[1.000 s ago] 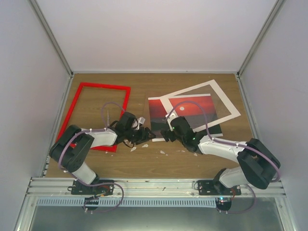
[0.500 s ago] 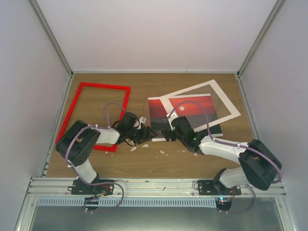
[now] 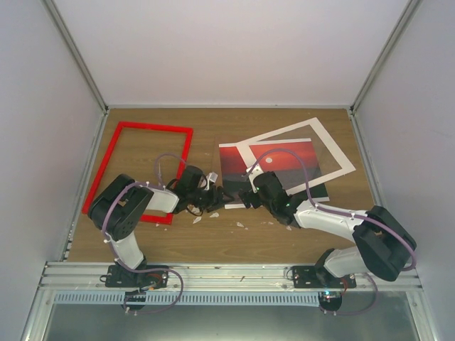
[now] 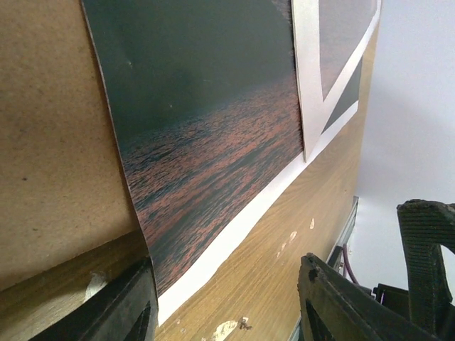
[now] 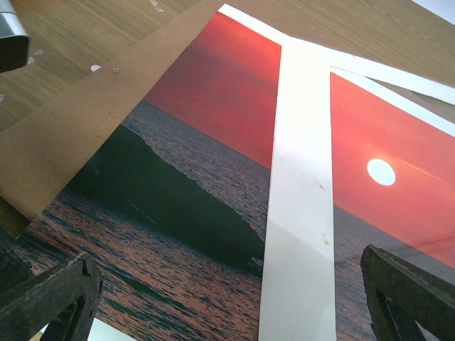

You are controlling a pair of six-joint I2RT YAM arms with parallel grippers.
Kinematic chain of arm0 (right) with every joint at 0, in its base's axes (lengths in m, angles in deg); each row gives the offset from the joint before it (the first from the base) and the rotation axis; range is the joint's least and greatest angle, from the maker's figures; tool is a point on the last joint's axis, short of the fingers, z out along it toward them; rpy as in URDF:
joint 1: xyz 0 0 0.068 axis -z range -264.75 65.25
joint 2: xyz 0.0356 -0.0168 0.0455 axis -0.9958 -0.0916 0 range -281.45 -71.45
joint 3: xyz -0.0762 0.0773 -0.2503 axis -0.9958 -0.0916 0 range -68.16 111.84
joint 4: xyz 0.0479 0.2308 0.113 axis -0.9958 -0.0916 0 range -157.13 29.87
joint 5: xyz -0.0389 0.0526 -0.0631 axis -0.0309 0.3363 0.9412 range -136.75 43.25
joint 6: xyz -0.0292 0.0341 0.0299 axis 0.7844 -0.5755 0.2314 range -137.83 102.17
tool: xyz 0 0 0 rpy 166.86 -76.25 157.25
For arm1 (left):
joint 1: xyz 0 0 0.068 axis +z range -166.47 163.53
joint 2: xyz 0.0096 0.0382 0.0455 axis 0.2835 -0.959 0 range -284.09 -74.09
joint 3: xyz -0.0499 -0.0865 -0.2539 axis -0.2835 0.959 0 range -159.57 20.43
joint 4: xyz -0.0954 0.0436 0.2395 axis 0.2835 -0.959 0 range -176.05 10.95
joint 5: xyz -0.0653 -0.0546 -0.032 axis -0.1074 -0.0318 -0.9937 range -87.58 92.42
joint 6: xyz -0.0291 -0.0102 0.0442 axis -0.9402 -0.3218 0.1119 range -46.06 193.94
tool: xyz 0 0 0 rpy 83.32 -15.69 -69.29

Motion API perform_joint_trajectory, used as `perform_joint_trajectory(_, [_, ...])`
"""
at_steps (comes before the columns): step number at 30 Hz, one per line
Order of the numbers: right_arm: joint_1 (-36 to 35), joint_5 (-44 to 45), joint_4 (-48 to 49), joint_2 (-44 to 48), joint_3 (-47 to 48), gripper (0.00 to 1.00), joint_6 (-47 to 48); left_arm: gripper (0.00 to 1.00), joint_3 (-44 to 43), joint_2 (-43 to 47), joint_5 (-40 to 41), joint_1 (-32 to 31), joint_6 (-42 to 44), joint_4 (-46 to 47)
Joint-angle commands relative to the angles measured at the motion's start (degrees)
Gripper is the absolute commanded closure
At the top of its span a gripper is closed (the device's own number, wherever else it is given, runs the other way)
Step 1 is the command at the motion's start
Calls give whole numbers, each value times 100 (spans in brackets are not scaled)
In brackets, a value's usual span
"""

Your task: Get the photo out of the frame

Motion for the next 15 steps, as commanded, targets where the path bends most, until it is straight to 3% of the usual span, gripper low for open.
perform_joint_trajectory(1, [30, 69, 129, 101, -55, 0, -118, 47, 52, 72, -81, -5, -69, 477])
perform_joint_trajectory(6, [30, 105, 111, 110, -64, 0, -122, 52, 52, 142, -38, -13, -75, 509])
perform_joint_trajectory(15, [27, 110, 103, 132, -72, 0, -139, 50, -146, -145, -28, 8, -94, 608])
